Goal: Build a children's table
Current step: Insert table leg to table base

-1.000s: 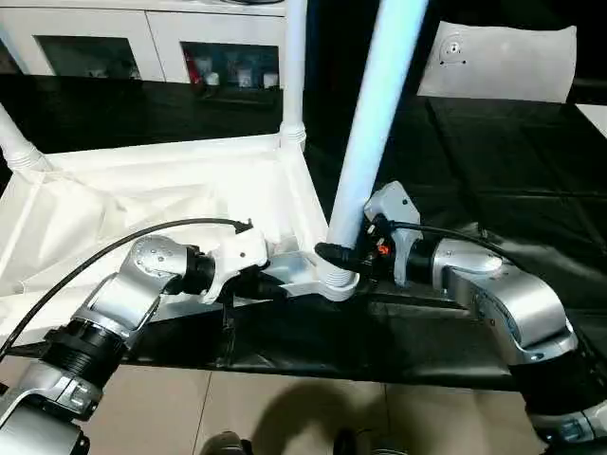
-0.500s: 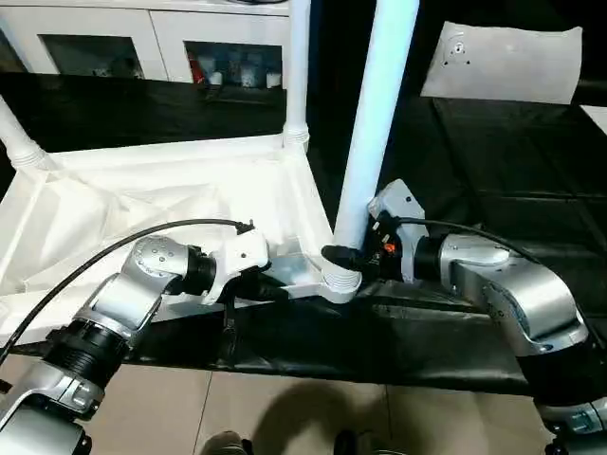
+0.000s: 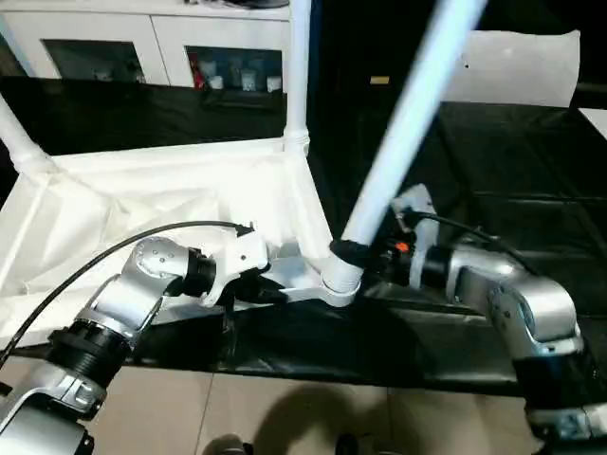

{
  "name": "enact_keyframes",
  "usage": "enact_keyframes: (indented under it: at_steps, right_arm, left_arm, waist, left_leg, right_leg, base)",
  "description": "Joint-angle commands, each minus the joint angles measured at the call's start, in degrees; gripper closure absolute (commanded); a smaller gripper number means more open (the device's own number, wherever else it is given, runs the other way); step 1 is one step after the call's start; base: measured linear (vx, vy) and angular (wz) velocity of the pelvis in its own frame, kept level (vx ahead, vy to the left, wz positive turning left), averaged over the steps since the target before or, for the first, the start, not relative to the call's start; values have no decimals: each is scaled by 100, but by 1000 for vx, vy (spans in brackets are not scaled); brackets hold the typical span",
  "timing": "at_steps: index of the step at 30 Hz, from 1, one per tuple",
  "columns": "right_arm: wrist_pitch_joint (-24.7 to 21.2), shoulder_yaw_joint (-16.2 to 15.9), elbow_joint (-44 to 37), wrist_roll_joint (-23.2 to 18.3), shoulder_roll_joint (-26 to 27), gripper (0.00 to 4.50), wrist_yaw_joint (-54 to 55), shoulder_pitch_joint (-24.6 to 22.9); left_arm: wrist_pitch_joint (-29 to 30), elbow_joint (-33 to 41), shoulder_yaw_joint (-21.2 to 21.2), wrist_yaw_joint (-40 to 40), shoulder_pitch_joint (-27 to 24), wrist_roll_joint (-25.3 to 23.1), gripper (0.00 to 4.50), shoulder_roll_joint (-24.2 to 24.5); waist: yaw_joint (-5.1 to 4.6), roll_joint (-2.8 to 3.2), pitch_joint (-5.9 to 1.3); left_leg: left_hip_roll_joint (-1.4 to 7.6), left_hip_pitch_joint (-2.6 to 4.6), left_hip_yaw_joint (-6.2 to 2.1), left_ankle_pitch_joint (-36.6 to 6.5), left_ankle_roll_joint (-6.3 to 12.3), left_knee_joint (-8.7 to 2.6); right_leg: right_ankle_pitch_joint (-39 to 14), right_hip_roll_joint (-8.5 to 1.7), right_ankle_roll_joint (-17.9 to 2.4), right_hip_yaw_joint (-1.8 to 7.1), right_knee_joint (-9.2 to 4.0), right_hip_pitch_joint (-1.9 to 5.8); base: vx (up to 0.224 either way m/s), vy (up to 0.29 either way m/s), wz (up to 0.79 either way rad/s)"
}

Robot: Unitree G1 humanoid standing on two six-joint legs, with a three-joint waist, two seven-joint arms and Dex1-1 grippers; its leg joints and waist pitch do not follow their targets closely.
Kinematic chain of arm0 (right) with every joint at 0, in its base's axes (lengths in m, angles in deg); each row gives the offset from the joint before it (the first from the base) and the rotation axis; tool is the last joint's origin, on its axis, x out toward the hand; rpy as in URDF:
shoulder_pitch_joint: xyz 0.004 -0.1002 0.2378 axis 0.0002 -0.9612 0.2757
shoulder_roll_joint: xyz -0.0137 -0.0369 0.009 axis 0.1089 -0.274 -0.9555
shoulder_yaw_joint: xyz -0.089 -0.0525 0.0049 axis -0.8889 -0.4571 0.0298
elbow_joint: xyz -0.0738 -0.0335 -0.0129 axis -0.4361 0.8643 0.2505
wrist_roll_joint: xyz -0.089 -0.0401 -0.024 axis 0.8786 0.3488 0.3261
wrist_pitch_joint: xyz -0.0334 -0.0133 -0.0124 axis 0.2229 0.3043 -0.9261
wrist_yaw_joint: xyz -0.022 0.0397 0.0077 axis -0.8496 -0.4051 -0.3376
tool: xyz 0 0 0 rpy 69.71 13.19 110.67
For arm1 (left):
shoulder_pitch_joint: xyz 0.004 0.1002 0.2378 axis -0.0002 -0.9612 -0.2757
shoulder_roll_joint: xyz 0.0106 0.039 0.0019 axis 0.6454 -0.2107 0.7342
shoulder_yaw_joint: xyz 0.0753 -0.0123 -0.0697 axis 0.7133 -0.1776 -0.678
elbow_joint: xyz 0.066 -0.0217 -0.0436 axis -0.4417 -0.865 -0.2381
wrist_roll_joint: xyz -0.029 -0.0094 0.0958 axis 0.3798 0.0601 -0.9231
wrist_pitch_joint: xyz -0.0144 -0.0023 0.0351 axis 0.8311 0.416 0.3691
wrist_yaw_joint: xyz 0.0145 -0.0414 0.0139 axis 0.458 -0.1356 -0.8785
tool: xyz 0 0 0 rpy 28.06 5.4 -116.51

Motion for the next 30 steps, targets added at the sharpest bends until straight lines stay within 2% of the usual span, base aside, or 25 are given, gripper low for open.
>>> enact_keyframes:
  at_steps: [1, 2, 3, 4, 5, 7, 8, 10, 11, 13, 14, 15, 16, 17, 19, 20, 22, 24, 25, 26, 27, 28, 29, 30]
  right_arm:
    - [61, -8, 371, 121, 31, 260, 101, -313]
    - [135, 36, 404, 102, 70, 260, 116, -381]
    - [267, 91, 428, 74, 126, 260, 113, -468]
    - [421, 135, 454, 70, 173, 261, 113, -566]
    - [505, 155, 466, 72, 199, 261, 114, -618]
    - [954, 121, 473, 221, 224, 261, 82, -871]
    - [1147, 94, 456, 307, 228, 261, 84, -959]
    - [1402, 56, 428, 422, 230, 261, 96, -1065]
    - [1595, -2, 383, 535, 210, 261, 115, -1123]
    - [2021, -145, 254, 811, 151, 261, 136, -1238]
    - [2021, -145, 254, 811, 151, 261, 136, -1238]
    - [2213, -241, 214, 970, 88, 261, 144, -1264]
    - [2290, -283, 209, 1030, 59, 261, 139, -1270]
    - [2537, -524, 186, 1293, -99, 261, 87, -1275]
    - [2608, -619, 175, 1389, -163, 261, 62, -1271]
    - [2676, -737, 177, 1502, -234, 261, 3, -1250]
    - [2764, -921, 227, 1707, -343, 261, -105, -1165]
    - [2749, -1039, 260, 1788, -408, 261, -224, -1053]
    - [2710, -1097, 273, 1802, -433, 261, -294, -985]
    - [2692, -1134, 289, 1806, -448, 261, -350, -932]
    - [2688, -1143, 293, 1807, -451, 261, -363, -919]
    - [2637, -1216, 365, 1782, -457, 261, -452, -786]
    - [2637, -1216, 365, 1782, -457, 261, -452, -786]
    - [2615, -1276, 439, 1757, -472, 261, -543, -675]
  left_arm:
    - [-62, 4, -100, 44, 83, 7, 450, 7]
    - [-65, -10, -122, 30, 94, 19, 450, -11]
    - [-66, -24, -141, 16, 106, 28, 450, -29]
    - [-68, -42, -155, -4, 120, 32, 450, -48]
    - [-72, -53, -162, -12, 127, 33, 450, -56]
    - [-97, -109, -174, -27, 155, 6, 450, -91]
    - [-113, -131, -177, -31, 163, -6, 450, -104]
    - [-136, -159, -181, -37, 171, -20, 450, -123]
    - [-154, -173, -177, -49, 172, -32, 450, -131]
    - [-200, -205, -165, -81, 168, -67, 450, -154]
    - [-200, -205, -165, -81, 168, -67, 450, -154]
    - [-222, -222, -155, -96, 168, -85, 450, -166]
    - [-228, -230, -151, -102, 170, -92, 450, -173]
    - [-248, -232, -139, -128, 154, -123, 450, -201]
    - [-252, -225, -133, -140, 144, -136, 450, -213]
    - [-260, -212, -125, -149, 128, -151, 450, -217]
    - [-294, -194, -96, -155, 103, -202, 450, -216]
    - [-324, -171, -66, -144, 84, -242, 450, -201]
    - [-341, -152, -50, -131, 72, -255, 450, -192]
    - [-350, -130, -38, -118, 61, -260, 450, -188]
    - [-352, -125, -35, -116, 59, -262, 450, -187]
    - [-365, -95, -19, -93, 47, -265, 450, -186]
    - [-365, -95, -19, -93, 47, -265, 450, -186]
    - [-364, -30, -2, -57, 23, -258, 450, -181]
  waist:
    - [29, 176, -392]
    - [11, 126, -379]
    - [17, 153, -378]
    - [11, 150, -364]
    - [17, 187, -372]
    - [9, 166, -376]
    - [17, 206, -373]
    - [10, 199, -381]
    - [9, 224, -380]
    - [-1, 230, -369]
    - [-10, 231, -364]
    - [-13, 236, -371]
    - [-25, 192, -379]
    - [-30, 182, -384]
    - [-25, 202, -391]
    - [-32, 164, -390]
    - [-40, 186, -378]
    - [-57, 92, -376]
    - [-57, 98, -375]
    - [-69, 69, -378]
    - [-63, 92, -378]
    - [-78, 45, -376]
    - [-76, 58, -374]
    - [-89, 31, -368]
  left_leg:
    - [120, -4, -22, -1236, 25, -407]
    - [110, 4, -7, -1364, 31, -407]
    - [97, 0, -15, -1407, 31, -411]
    - [93, 13, -8, -1496, 44, -410]
    - [88, 23, -18, -1526, 42, -408]
    - [83, 19, -18, -1523, 90, -413]
    - [84, 16, -24, -1518, 99, -414]
    - [90, 7, -31, -1495, 123, -425]
    - [88, 4, -32, -1517, 123, -428]
    - [92, 24, -37, -1650, 128, -436]
    - [93, 31, -39, -1684, 126, -439]
    - [94, 36, -46, -1719, 137, -444]
    - [97, 29, -40, -1701, 154, -445]
    - [111, 32, -40, -1666, 181, -452]
    - [121, 22, -43, -1613, 208, -461]
    - [120, 10, -33, -1594, 219, -460]
    - [114, 34, -30, -1655, 219, -458]
    - [101, 23, -28, -1698, 239, -455]
    - [107, 25, -34, -1693, 243, -458]
    - [104, 25, -31, -1699, 254, -451]
    - [105, 31, -37, -1711, 253, -451]
    - [104, 28, -28, -1725, 260, -447]
    - [100, 24, -42, -1741, 252, -450]
    - [104, 14, -48, -1744, 257, -456]
  right_leg:
    - [-2173, -393, -840, 237, -473, 338]
    - [-2258, -385, -846, 231, -504, 335]
    - [-2416, -397, -821, 221, -509, 351]
    - [-2643, -397, -745, 213, -559, 333]
    - [-2742, -401, -714, 203, -559, 335]
    - [-2995, -404, -562, 192, -607, 331]
    - [-3021, -409, -546, 193, -603, 325]
    - [-3036, -400, -521, 191, -604, 326]
    - [-3080, -399, -496, 184, -609, 319]
    - [-3261, -400, -422, 170, -646, 301]
    - [-3293, -397, -414, 167, -654, 295]
    - [-3289, -402, -419, 160, -654, 302]
    - [-3273, -399, -417, 158, -662, 311]
    - [-3219, -404, -435, 157, -656, 310]
    - [-3088, -409, -473, 165, -636, 320]
    - [-3060, -400, -460, 171, -639, 327]
    - [-3188, -414, -449, 178, -648, 304]
    - [-3378, -414, -379, 168, -674, 311]
    - [-3444, -419, -342, 169, -678, 303]
    - [-3482, -418, -319, 168, -686, 298]
    - [-3503, -424, -320, 165, -681, 292]
    - [-3548, -418, -293, 165, -701, 282]
    - [-3570, -422, -294, 156, -682, 289]
    - [-3622, -432, -274, 153, -680, 289]
  base:
    - [0, 0, 0]
    - [0, 0, 0]
    - [0, 0, 0]
    - [0, 0, 0]
    - [0, 0, 0]
    - [0, 0, 0]
    - [0, 0, 0]
    - [0, 0, 0]
    - [0, 0, 0]
    - [0, 0, 0]
    - [0, 0, 0]
    - [0, 0, 0]
    - [0, 0, 0]
    - [0, 0, 0]
    - [0, 0, 0]
    - [0, 0, 0]
    - [0, 0, 0]
    - [0, 0, 0]
    - [0, 0, 0]
    - [0, 0, 0]
    - [0, 0, 0]
    - [0, 0, 0]
    - [0, 0, 0]
    - [0, 0, 0]
